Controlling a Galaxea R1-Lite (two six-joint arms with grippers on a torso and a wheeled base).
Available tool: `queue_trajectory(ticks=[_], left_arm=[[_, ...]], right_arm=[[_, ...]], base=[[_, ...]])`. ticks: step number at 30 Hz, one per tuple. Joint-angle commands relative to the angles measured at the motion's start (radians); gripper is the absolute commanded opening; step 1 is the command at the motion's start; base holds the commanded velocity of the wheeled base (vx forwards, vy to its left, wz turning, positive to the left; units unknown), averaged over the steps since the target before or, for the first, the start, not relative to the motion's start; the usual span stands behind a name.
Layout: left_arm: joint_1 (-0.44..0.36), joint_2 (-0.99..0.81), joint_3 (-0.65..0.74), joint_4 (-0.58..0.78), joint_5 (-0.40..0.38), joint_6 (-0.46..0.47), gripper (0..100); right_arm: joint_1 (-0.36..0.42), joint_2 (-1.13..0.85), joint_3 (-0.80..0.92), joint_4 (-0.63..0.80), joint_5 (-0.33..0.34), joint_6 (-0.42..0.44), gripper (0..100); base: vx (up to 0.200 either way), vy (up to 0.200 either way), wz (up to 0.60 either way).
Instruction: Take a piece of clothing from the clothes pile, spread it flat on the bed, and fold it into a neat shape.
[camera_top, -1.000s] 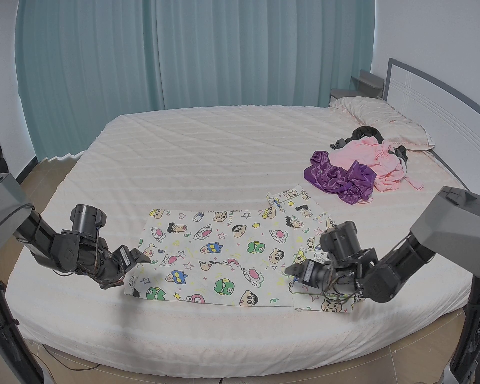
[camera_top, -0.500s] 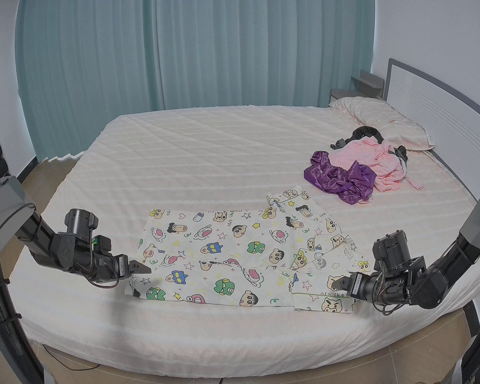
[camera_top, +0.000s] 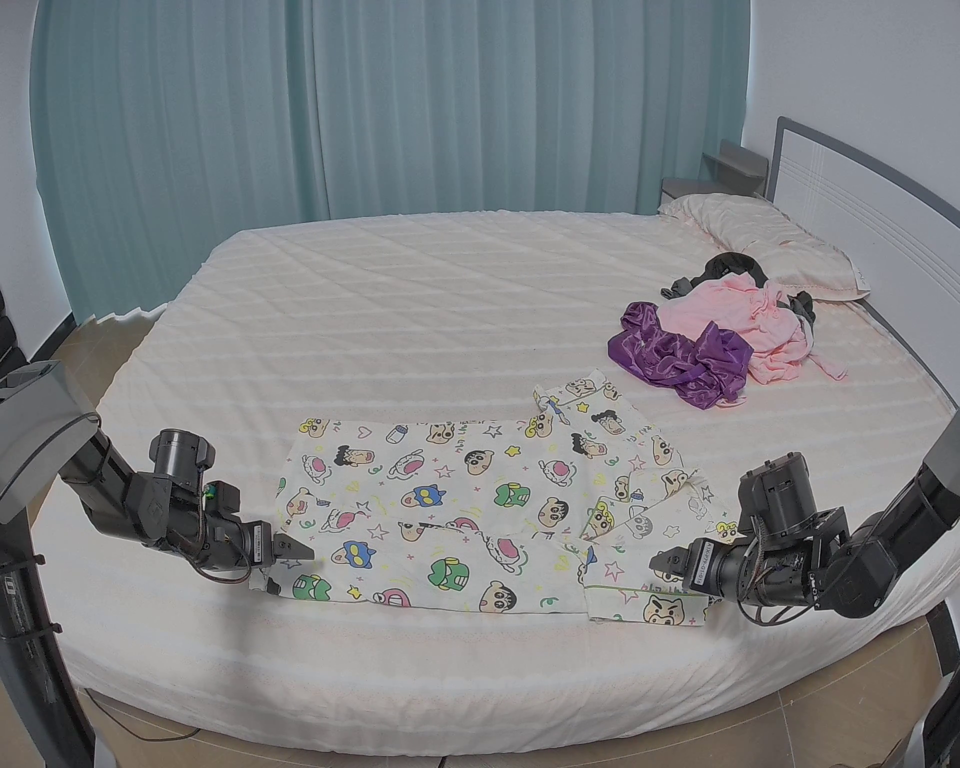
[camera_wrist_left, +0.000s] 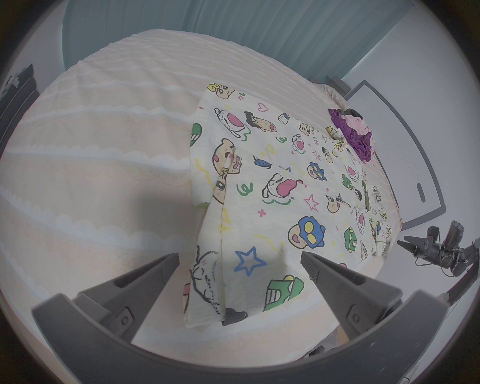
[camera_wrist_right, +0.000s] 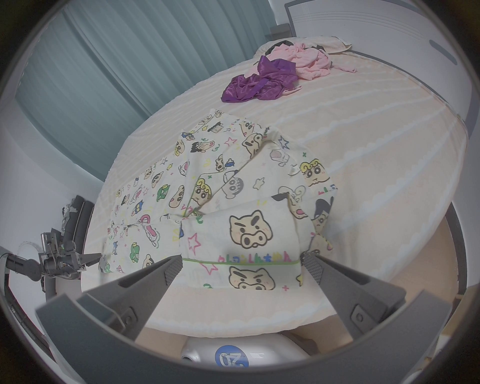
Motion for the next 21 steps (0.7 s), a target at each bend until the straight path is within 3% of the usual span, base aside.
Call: queue_trajectory(ticks=[1, 9, 21], left_arm=[[-0.006, 0.027, -0.009, 0.001, 0.000, -0.003, 0], [0.004, 0.027, 0.014, 0.010, 0.065, -0.006, 0], [0.004, -0.028, 0.103, 0.012, 0.071, 0.000, 0]], right_arm=[[0.013, 0.017, -0.010, -0.002, -0.001, 0.000, 100], [0.019, 0.071, -0.053, -0.002, -0.005, -0.008, 100], [0.019, 0.172, -0.102, -0.004, -0.007, -0.025, 100]], base=[[0.000, 0.000, 0.00], [0.000, 0.000, 0.00], [0.000, 0.000, 0.00]])
